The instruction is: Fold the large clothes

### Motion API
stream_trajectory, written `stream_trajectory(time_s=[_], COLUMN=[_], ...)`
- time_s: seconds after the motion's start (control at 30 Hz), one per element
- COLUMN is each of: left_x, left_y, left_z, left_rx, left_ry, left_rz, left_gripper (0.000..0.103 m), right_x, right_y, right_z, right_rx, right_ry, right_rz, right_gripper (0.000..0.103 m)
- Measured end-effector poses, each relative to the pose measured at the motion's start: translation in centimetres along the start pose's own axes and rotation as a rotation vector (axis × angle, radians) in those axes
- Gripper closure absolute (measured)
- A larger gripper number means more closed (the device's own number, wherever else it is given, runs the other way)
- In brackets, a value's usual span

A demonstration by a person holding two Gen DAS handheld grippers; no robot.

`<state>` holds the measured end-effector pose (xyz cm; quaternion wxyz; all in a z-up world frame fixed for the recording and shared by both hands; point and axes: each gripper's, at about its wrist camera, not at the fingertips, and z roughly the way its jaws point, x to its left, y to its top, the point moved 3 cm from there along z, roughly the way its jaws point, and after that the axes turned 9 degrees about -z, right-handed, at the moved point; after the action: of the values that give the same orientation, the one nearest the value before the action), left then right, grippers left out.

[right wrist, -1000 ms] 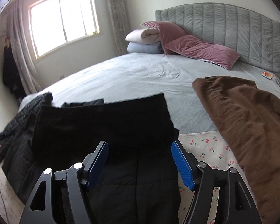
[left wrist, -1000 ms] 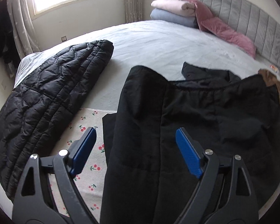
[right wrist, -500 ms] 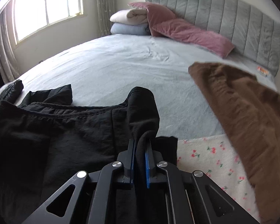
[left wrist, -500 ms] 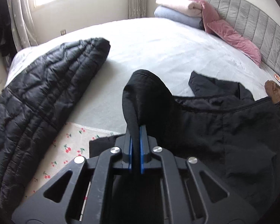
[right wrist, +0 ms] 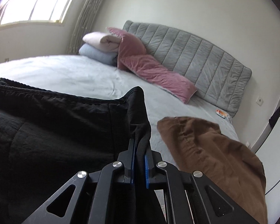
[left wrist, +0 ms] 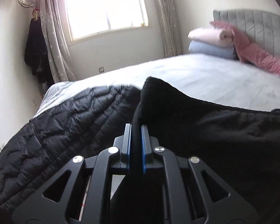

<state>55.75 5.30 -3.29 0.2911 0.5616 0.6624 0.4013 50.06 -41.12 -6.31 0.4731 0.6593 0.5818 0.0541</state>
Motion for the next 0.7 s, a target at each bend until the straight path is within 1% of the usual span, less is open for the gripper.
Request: stream_trajectory(time_s=[0.03, 0.07, 0.1, 0.13, 0.17, 0.2, 0.23, 0.27, 0.3, 0.33, 0.37, 0.4, 0.43, 0.47, 0.53, 0.6, 0.63, 0.67, 0.7], left_x=[0.1, 0.6, 1.4, 2.4, 3.4, 4.1, 4.6, 4.4, 3.8, 2.9, 1.2, -0.6, -3.2, -5.5, -9.3, -13.0, -14.5, -15.3, -16.1], left_y=[-1.2, -2.1, -2.4, -2.4, -2.1, -1.6, -1.1, -0.5, 0.0, 0.4, 0.7, 0.9, 1.0, 0.6, -0.3, -2.1, -2.9, -3.8, -4.6], left_z=[1.8, 3.9, 5.0, 5.3, 5.0, 4.1, 3.0, 2.0, 0.6, -0.6, -2.0, -3.4, -4.5, -5.3, -6.4, -6.8, -6.4, -5.7, -4.7], left_rx=[0.057, 0.145, 0.208, 0.235, 0.234, 0.212, 0.186, 0.171, 0.151, 0.134, 0.120, 0.124, 0.148, 0.185, 0.260, 0.330, 0.358, 0.379, 0.389], left_ry=[0.066, 0.115, 0.130, 0.135, 0.121, 0.102, 0.073, 0.041, -0.003, -0.029, -0.063, -0.111, -0.157, -0.209, -0.315, -0.400, -0.407, -0.392, -0.354], left_rz=[0.005, -0.013, -0.042, -0.082, -0.123, -0.158, -0.176, -0.170, -0.143, -0.116, -0.078, -0.034, -0.006, 0.004, -0.015, -0.020, -0.004, 0.021, 0.069], left_gripper=[0.095, 0.095, 0.095, 0.095, 0.095, 0.094, 0.084, 0.066, 0.056, 0.042, 0.037, 0.036, 0.033, 0.027, 0.021, 0.021, 0.020, 0.020, 0.019], right_x=[0.9, 1.3, 1.7, 2.0, 1.9, 1.8, 1.7, 1.4, 1.3, 1.3, 1.5, 1.9, 2.7, 4.1, 7.4, 10.6, 12.0, 13.0, 13.7], right_y=[-0.7, -1.4, -1.7, -1.6, -1.8, -1.7, -1.6, -1.3, -0.9, -0.3, 0.3, 1.7, 2.6, 3.5, 4.8, 5.2, 5.2, 4.9, 4.5], right_z=[1.8, 2.8, 3.4, 3.7, 3.2, 2.6, 1.7, 0.0, -1.4, -2.9, -4.8, -5.9, -7.0, -8.1, -9.4, -9.3, -8.8, -8.2, -7.1], right_rx=[0.053, 0.093, 0.126, 0.143, 0.141, 0.125, 0.103, 0.081, 0.047, 0.003, -0.047, -0.074, -0.090, -0.092, -0.059, -0.008, 0.019, 0.043, 0.069], right_ry=[0.010, 0.013, 0.009, -0.006, -0.019, -0.036, -0.062, -0.075, -0.064, -0.031, 0.017, 0.062, 0.118, 0.196, 0.385, 0.519, 0.551, 0.541, 0.510], right_rz=[-0.018, -0.034, -0.061, -0.084, -0.092, -0.098, -0.106, -0.109, -0.105, -0.094, -0.076, -0.060, -0.043, -0.029, -0.003, 0.029, 0.032, 0.018, -0.007], right_gripper=[0.095, 0.094, 0.093, 0.090, 0.089, 0.084, 0.077, 0.070, 0.052, 0.038, 0.034, 0.030, 0.026, 0.024, 0.021, 0.021, 0.021, 0.021, 0.021])
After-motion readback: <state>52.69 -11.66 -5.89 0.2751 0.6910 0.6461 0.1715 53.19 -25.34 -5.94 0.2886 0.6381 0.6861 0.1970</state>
